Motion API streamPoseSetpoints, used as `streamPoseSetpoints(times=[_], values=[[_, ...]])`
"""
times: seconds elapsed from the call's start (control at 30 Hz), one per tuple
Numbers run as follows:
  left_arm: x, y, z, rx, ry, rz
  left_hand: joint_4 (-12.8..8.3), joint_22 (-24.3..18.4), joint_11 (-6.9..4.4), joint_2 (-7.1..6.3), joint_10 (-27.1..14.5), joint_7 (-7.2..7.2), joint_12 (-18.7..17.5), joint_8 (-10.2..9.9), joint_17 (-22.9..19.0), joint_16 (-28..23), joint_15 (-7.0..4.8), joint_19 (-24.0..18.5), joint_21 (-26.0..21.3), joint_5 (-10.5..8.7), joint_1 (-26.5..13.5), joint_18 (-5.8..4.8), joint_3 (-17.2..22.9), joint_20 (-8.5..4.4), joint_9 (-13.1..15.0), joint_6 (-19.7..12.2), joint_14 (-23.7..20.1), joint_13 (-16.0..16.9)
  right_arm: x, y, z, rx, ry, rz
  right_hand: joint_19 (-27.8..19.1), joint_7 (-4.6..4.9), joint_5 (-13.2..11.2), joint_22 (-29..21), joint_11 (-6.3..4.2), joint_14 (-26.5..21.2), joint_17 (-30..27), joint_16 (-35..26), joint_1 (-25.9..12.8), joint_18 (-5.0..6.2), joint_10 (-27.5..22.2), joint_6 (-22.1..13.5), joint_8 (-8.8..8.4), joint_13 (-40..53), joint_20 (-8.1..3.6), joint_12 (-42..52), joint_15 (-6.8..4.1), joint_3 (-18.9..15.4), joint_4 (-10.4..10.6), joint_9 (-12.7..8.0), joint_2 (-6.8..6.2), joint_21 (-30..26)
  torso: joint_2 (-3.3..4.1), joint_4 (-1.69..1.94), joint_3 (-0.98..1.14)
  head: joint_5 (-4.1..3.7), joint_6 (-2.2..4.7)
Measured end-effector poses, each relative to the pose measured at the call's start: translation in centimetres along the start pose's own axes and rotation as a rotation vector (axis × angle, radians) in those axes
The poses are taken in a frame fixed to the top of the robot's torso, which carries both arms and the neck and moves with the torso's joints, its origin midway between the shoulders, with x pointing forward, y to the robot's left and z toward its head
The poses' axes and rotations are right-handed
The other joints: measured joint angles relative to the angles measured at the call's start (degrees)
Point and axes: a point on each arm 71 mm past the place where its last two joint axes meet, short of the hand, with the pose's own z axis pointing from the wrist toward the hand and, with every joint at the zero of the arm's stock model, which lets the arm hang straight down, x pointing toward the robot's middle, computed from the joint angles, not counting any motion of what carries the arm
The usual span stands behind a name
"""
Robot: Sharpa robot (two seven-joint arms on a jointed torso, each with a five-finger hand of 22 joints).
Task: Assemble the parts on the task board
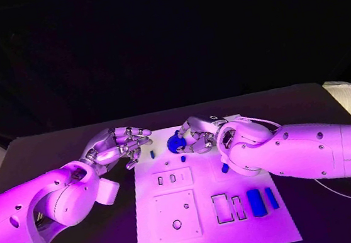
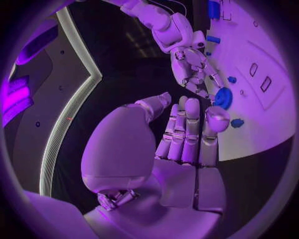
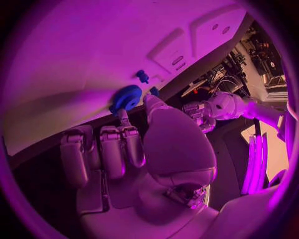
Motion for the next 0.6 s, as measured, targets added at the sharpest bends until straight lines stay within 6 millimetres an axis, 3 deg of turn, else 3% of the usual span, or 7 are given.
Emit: streamPoseSetpoints(times=[0.6], values=[[-0.11, 0.01, -0.06, -0.001, -0.002, 0.001, 0.0, 0.0, 0.00, 0.00, 0.0, 0.00, 0.0, 0.0, 0.0, 0.0, 0.00, 0.0, 0.0, 0.00, 0.0, 0.00, 0.0, 0.00, 0.0, 0.0, 0.0, 0.0, 0.12, -0.18, -0.99, -0.002, 0.013, -0.012, 0.0, -0.19, -0.2, 0.0, 0.00, 0.0, 0.0, 0.0, 0.3, 0.00, 0.0, 0.2, 0.09, 0.0, 0.00, 0.2, 0.00, 0.3, 0.0, 0.2, -0.32, 0.0, 0.03, -0.06, 0.04, 0.21, -0.23]])
